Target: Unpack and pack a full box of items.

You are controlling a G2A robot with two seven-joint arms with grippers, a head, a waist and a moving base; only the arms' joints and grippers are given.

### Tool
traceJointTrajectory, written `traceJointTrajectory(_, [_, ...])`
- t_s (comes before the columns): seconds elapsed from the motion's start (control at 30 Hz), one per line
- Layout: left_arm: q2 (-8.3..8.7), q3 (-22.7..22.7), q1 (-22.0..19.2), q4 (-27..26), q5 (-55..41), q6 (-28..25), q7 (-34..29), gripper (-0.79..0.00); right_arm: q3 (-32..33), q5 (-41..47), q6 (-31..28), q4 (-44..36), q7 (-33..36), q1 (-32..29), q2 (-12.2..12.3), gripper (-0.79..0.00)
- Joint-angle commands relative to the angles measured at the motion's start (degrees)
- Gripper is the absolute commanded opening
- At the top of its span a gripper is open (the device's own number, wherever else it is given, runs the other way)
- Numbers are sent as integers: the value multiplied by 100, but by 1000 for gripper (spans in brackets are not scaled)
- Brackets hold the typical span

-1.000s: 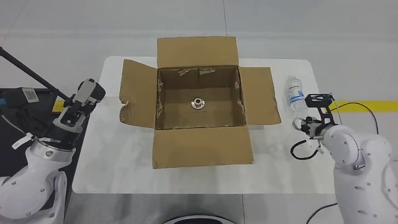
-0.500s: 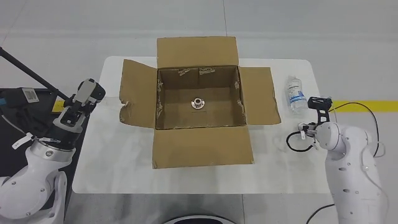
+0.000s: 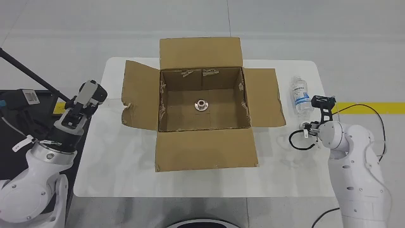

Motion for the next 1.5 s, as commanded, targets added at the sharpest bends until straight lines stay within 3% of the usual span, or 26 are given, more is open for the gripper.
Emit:
traceJointTrajectory(0.0, [0, 0, 0, 0, 0, 0, 0, 0, -1, 26, 0, -41, -34, 2, 0, -563])
traceJointTrajectory(0.17, [0, 0, 0, 0, 0, 0, 0, 0, 43, 75, 13, -372, -98, -107, 7, -517])
traceJointTrajectory(0.27, [0, 0, 0, 0, 0, 0, 0, 0, 79, 37, 1, -696, -88, -206, 18, -379])
traceJointTrajectory(0.3, [0, 0, 0, 0, 0, 0, 0, 0, 72, 69, -11, -849, -100, -239, 17, -274])
traceJointTrajectory(0.33, [0, 0, 0, 0, 0, 0, 0, 0, 70, 144, -50, -1034, -144, -279, 14, -222])
traceJointTrajectory(0.43, [0, 0, 0, 0, 0, 0, 0, 0, 55, 464, -358, -1814, -374, -460, 11, -139])
traceJointTrajectory(0.6, [0, 0, 0, 0, 0, 0, 0, 0, -188, 843, -933, -3195, -813, -693, 3, -123])
traceJointTrajectory(0.77, [0, 0, 0, 0, 0, 0, 0, 0, -913, 1027, -1578, -3597, -993, -279, -27, -139])
traceJointTrajectory(0.9, [0, 0, 0, 0, 0, 0, 0, 0, -1784, 1373, -2112, -3067, -923, 497, -108, -160])
traceJointTrajectory(0.93, [0, 0, 0, 0, 0, 0, 0, 0, -2020, 1481, -2244, -2852, -892, 723, -139, -231])
traceJointTrajectory(0.97, [0, 0, 0, 0, 0, 0, 0, 0, -2252, 1559, -2339, -2609, -848, 954, -174, -363])
traceJointTrajectory(1.0, [0, 0, 0, 0, 0, 0, 0, 0, -2490, 1637, -2390, -2365, -818, 1178, -215, -369])
traceJointTrajectory(1.1, [0, 0, 0, 0, 0, 0, 0, 0, -3207, 1808, -2443, -1559, -733, 1829, -370, -252])
traceJointTrajectory(1.27, [0, 0, 0, 0, 0, 0, 0, 0, -4271, 1965, -2382, -164, -838, 2712, -702, -259])
traceJointTrajectory(1.47, [0, 0, 0, 0, 0, 0, 0, 0, -5190, 1992, -2184, 1294, -1096, 3387, -1140, -166])
